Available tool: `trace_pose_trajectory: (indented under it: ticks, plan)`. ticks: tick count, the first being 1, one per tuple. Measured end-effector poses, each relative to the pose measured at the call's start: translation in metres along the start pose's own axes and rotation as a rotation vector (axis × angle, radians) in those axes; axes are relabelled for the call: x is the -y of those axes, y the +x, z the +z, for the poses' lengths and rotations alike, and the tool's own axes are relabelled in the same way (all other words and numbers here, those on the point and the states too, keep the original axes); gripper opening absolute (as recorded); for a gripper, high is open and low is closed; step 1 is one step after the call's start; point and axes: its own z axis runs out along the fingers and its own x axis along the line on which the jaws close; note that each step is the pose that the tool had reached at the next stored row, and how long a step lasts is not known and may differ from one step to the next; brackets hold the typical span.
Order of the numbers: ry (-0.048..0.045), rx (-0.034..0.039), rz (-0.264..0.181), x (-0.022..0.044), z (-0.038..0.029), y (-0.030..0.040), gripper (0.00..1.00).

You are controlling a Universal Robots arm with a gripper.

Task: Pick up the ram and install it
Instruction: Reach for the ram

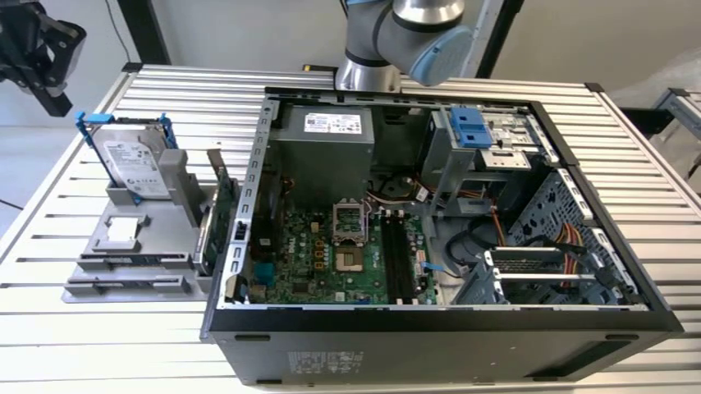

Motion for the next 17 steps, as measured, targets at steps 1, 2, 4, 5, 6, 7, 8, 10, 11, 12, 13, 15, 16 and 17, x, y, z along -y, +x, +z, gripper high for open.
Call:
trace_pose_trajectory:
  ticks: [1, 2, 4, 5, 6, 7, 8, 10, 11, 12, 13, 15, 16, 17]
  plan:
    - [0.0000, -0.0001, -0.002, 0.0012, -0.0001, -0.0002, 0.00]
    - [-0.0001, -0.0001, -0.004, 0.0020, 0.0000, -0.0003, 0.00]
    - [-0.0001, -0.0002, -0.006, 0.0031, 0.0000, -0.0006, 0.00]
    - [-0.0001, -0.0003, -0.007, 0.0037, -0.0001, -0.0008, 0.00]
    - [-0.0002, -0.0004, -0.009, 0.0044, -0.0001, -0.0010, 0.00]
    - [-0.0002, -0.0005, -0.010, 0.0050, -0.0001, -0.0011, 0.00]
    - [-0.0002, -0.0005, -0.011, 0.0057, -0.0001, -0.0013, 0.00]
    - [-0.0003, -0.0006, -0.013, 0.0063, -0.0001, -0.0017, 0.00]
    - [-0.0003, -0.0006, -0.014, 0.0066, -0.0001, -0.0019, 0.00]
    - [-0.0003, -0.0007, -0.015, 0.0071, -0.0001, -0.0021, 0.00]
    - [-0.0003, -0.0008, -0.017, 0.0076, -0.0001, -0.0024, 0.00]
    - [-0.0004, -0.0008, -0.020, 0.0083, -0.0001, -0.0031, 0.00]
    - [-0.0004, -0.0009, -0.021, 0.0086, -0.0001, -0.0032, 0.00]
    - [-0.0004, -0.0010, -0.022, 0.0089, -0.0001, -0.0035, 0.00]
